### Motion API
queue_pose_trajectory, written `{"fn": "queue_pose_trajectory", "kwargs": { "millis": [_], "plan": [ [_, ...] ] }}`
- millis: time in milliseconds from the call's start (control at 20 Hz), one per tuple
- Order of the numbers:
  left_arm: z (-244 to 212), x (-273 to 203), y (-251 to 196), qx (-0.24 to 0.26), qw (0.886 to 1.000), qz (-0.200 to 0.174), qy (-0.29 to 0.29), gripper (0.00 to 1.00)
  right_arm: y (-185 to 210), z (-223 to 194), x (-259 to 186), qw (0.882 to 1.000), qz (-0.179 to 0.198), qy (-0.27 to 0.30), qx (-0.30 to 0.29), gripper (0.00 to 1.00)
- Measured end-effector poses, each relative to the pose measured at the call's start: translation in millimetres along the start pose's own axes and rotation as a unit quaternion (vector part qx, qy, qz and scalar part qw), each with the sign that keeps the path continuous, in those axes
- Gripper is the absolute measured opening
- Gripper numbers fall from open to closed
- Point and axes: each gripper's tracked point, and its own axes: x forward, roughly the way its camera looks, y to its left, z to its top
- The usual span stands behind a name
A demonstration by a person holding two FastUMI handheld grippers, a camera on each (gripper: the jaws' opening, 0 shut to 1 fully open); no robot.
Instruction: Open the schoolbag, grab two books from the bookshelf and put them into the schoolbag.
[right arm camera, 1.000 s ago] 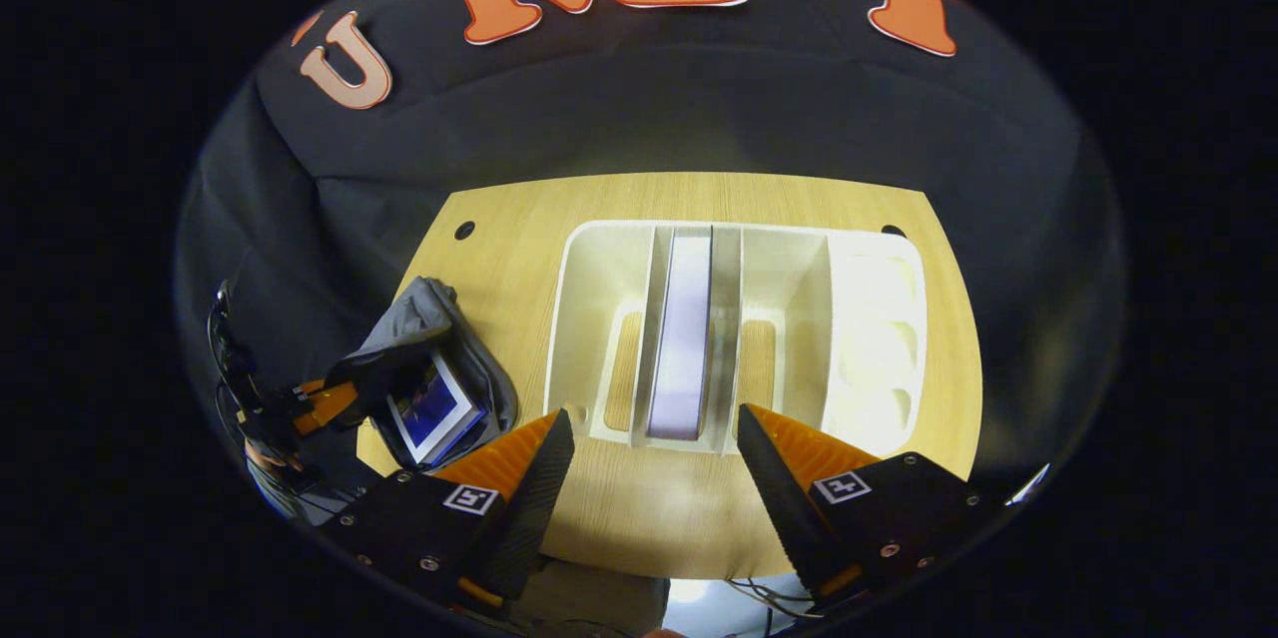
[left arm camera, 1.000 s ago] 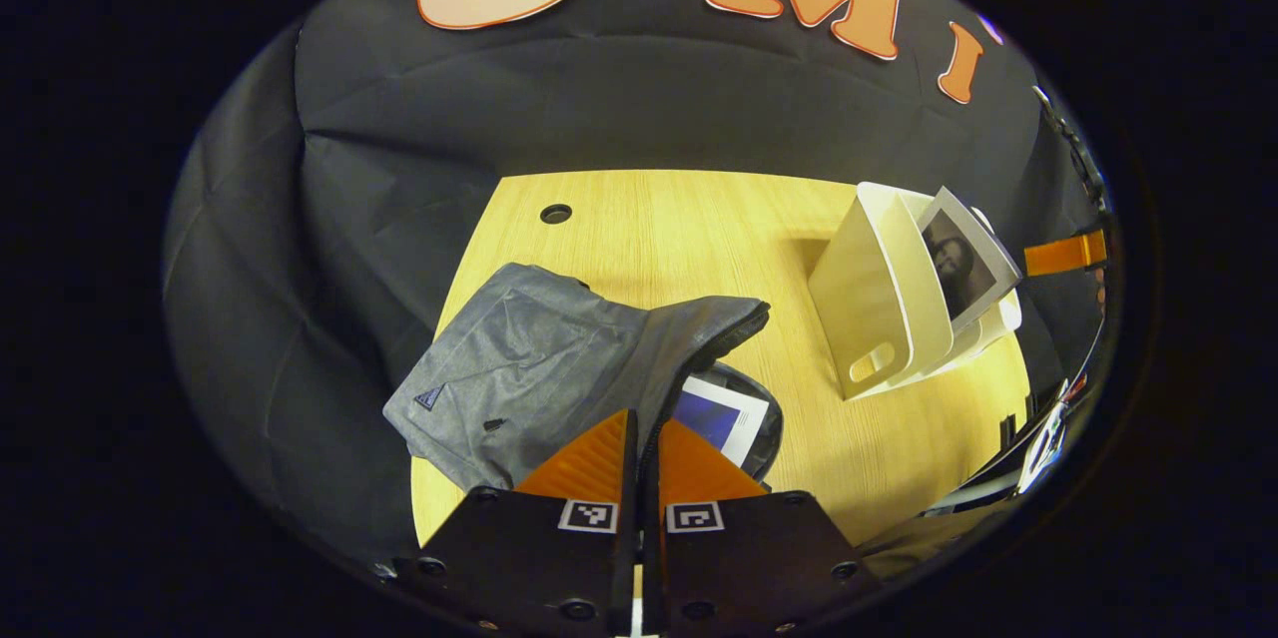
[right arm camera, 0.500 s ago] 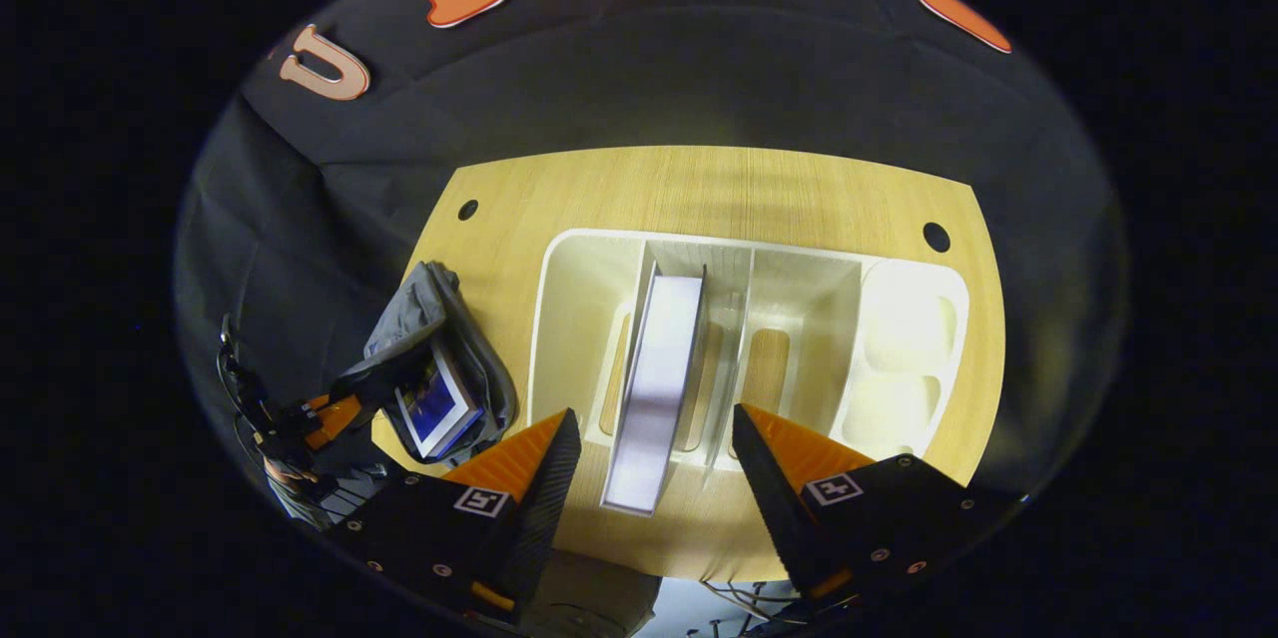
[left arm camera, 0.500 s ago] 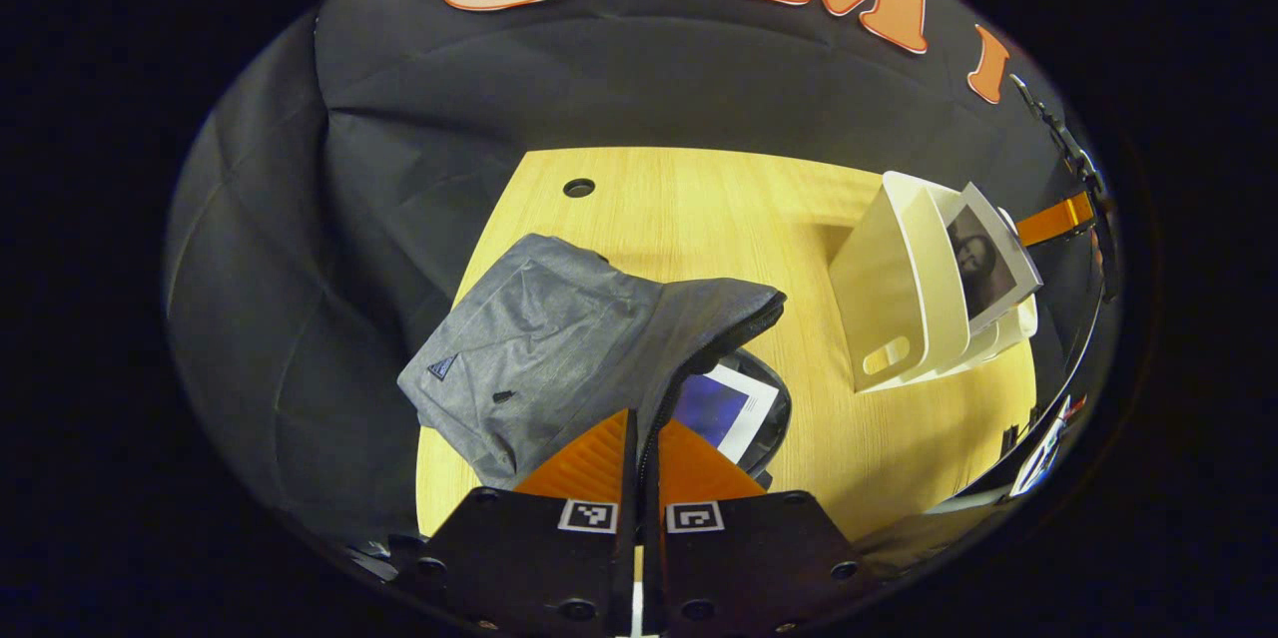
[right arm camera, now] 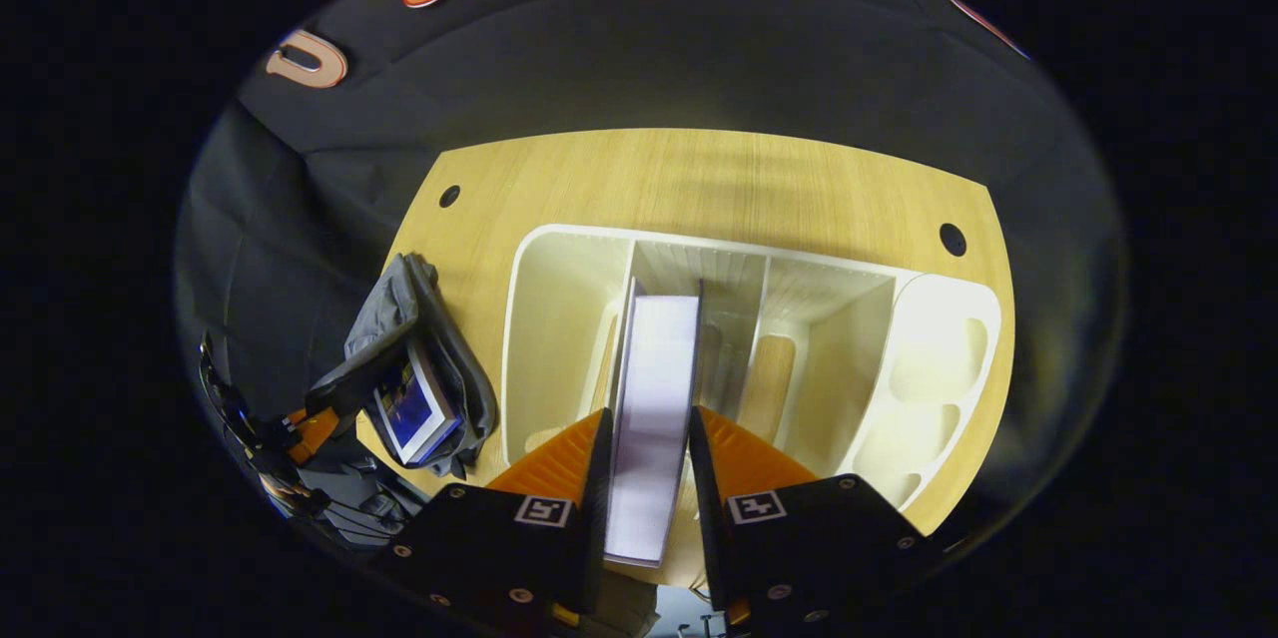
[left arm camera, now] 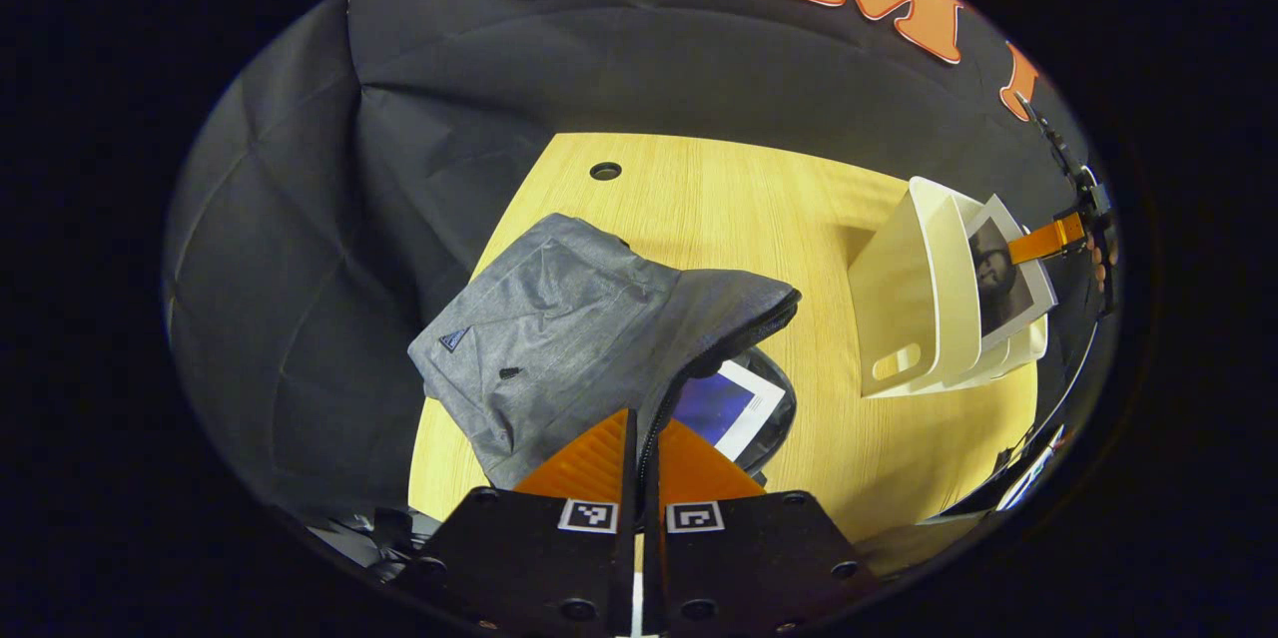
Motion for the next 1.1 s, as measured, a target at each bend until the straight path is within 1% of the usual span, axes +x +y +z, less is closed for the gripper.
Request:
{"fn": "queue_pose_trajectory", "kwargs": {
  "millis": [50,100,150,200,300,450,600,750,850,1100],
  "plan": [
    [0.9,-0.1,-0.1,0.002,1.000,0.001,0.000,0.04,-3.2,-1.9,-2.4,1.000,-0.005,-0.001,0.006,0.40],
    [0.0,-0.3,-0.3,0.003,1.000,0.001,-0.001,0.04,-6.2,-1.7,-5.4,1.000,-0.012,-0.005,0.014,0.45],
    [0.8,-0.4,-0.6,0.006,1.000,-0.001,-0.002,0.04,-10.1,-9.1,-12.2,1.000,-0.011,-0.013,0.019,0.36],
    [0.6,-0.2,-0.9,0.007,1.000,-0.004,-0.002,0.04,-8.4,-10.1,-17.0,0.999,-0.010,-0.017,0.028,0.32],
    [2.5,-0.7,-1.0,0.013,1.000,-0.011,-0.003,0.04,-10.7,-12.9,-32.0,0.999,-0.016,-0.030,0.036,0.31],
    [1.6,-0.1,-1.8,0.023,0.999,-0.030,-0.006,0.04,-12.0,-24.6,-49.3,0.997,-0.039,-0.046,0.052,0.31],
    [0.1,-1.0,1.1,0.039,0.998,-0.050,-0.011,0.04,-3.3,-43.7,-65.9,0.994,-0.046,-0.055,0.086,0.31],
    [-1.2,-2.6,4.7,0.078,0.994,-0.079,-0.011,0.04,8.9,-67.9,-75.5,0.990,-0.055,-0.060,0.114,0.31],
    [4.4,-2.5,13.0,0.108,0.990,-0.089,-0.017,0.04,17.9,-82.3,-82.9,0.987,-0.060,-0.066,0.133,0.31],
    [8.3,-6.0,21.3,0.157,0.980,-0.117,-0.023,0.04,38.7,-118.9,-102.4,0.977,-0.074,-0.079,0.182,0.31]
  ]
}}
